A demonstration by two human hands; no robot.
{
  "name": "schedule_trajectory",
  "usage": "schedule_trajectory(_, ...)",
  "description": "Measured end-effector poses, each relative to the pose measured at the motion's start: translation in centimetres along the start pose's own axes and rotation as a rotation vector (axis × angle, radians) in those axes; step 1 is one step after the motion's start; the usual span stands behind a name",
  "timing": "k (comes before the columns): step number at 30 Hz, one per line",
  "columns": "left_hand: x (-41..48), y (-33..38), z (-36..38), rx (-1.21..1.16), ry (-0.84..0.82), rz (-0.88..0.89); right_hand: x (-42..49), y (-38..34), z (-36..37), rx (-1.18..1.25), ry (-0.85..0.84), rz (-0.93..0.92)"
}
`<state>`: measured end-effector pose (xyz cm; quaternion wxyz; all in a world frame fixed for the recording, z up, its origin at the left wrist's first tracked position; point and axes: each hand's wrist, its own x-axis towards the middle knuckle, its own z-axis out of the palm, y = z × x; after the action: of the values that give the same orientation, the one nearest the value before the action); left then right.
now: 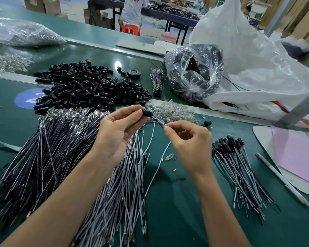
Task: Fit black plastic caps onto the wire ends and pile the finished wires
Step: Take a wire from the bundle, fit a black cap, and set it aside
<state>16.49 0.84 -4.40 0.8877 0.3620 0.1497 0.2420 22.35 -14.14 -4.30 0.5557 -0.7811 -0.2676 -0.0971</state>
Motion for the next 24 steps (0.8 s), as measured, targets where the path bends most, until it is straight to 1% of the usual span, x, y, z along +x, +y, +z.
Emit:
schedule_trajectory(5, -0.01, 0.11, -0.07, -0.031, -0.006, 0.02, -0.02, -0.05, -0.05, 0.017, -0.017, 0.003)
schedule_trajectory(12, 0.15, 0.34, -0.17, 0.021, -0.02, 0.037, 0.06, -0.04, -0.19, 0.072, -0.017, 0.028)
schedule_trajectory(24, -0.04, 0.02, -0.04, 0.013, -0.072, 0.046, -0.08, -0.21, -0.23, 0.124, -0.058, 0.058)
